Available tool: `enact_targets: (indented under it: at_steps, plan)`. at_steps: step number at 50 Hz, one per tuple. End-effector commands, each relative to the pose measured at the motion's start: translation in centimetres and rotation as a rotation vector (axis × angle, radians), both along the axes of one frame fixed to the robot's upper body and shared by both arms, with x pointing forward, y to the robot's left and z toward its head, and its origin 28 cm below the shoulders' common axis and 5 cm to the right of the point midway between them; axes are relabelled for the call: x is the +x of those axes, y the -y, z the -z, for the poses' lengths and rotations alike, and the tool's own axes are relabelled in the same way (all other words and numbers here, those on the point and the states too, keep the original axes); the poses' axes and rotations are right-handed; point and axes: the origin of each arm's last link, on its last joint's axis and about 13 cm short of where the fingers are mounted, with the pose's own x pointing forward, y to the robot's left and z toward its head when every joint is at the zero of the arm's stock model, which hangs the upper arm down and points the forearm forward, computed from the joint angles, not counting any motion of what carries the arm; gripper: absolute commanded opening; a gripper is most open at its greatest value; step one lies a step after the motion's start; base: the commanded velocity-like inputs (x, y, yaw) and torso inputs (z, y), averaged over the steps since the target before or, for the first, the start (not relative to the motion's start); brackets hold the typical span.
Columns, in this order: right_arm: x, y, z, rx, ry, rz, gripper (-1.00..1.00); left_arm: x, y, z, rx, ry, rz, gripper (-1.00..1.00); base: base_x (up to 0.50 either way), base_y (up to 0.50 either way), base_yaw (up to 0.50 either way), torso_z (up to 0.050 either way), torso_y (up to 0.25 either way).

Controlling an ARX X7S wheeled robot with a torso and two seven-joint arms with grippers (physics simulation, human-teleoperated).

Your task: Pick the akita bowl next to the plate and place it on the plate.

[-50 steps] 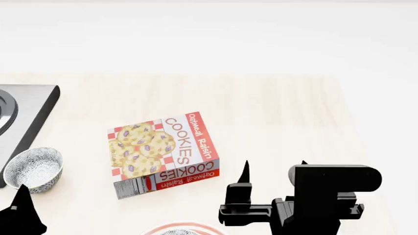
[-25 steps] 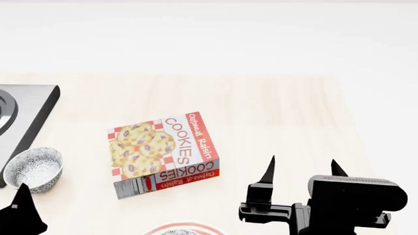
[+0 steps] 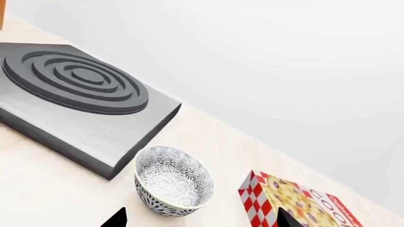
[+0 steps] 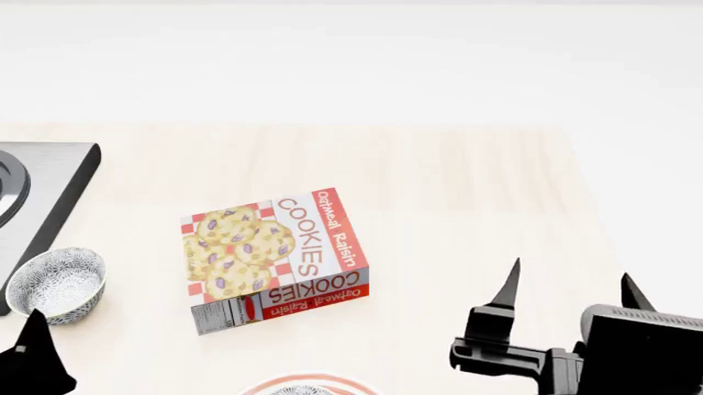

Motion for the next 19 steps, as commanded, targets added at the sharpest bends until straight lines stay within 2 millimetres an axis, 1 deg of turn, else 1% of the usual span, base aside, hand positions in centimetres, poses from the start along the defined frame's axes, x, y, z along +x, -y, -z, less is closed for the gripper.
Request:
enact_targets:
  at_steps: [1,2,3,6,7,9,19]
  plan:
    - [-1.1,0.7,-0.7,0.003,0.025,0.036,1.0,-0.2,-0.1,-0.1,0.002,0.008,-0.003,1.0,0.0,0.0,0.0,0.0,0.0]
    - [-1.2,0.8,-0.8,0.005,0.028,0.035,1.0,-0.3,-0.1,-0.4,-0.001,0.006,-0.003,1.0,0.0,0.0,0.0,0.0,0.0]
    - [-1.3,0.9,-0.8,0.006,0.028,0.039,1.0,-0.2,-0.1,0.0,-0.001,0.006,-0.002,1.0,0.0,0.0,0.0,0.0,0.0]
    - [-1.7,1.0,-1.2,0.007,0.042,0.047,1.0,-0.4,0.0,-0.7,-0.002,0.008,-0.001,1.0,0.0,0.0,0.0,0.0,0.0]
    - [-1.7,1.1,-1.3,0.002,0.044,0.049,1.0,-0.3,-0.1,-0.3,-0.002,0.007,0.0,1.0,0.0,0.0,0.0,0.0,0.0]
    - [-1.9,1.2,-1.5,0.003,0.053,0.054,1.0,-0.3,0.0,-0.5,0.0,0.007,0.0,1.0,0.0,0.0,0.0,0.0,0.0]
    - [-2.8,1.5,-2.7,-0.002,0.094,0.074,1.0,0.1,-0.1,0.2,0.003,0.007,0.005,1.0,0.0,0.0,0.0,0.0,0.0]
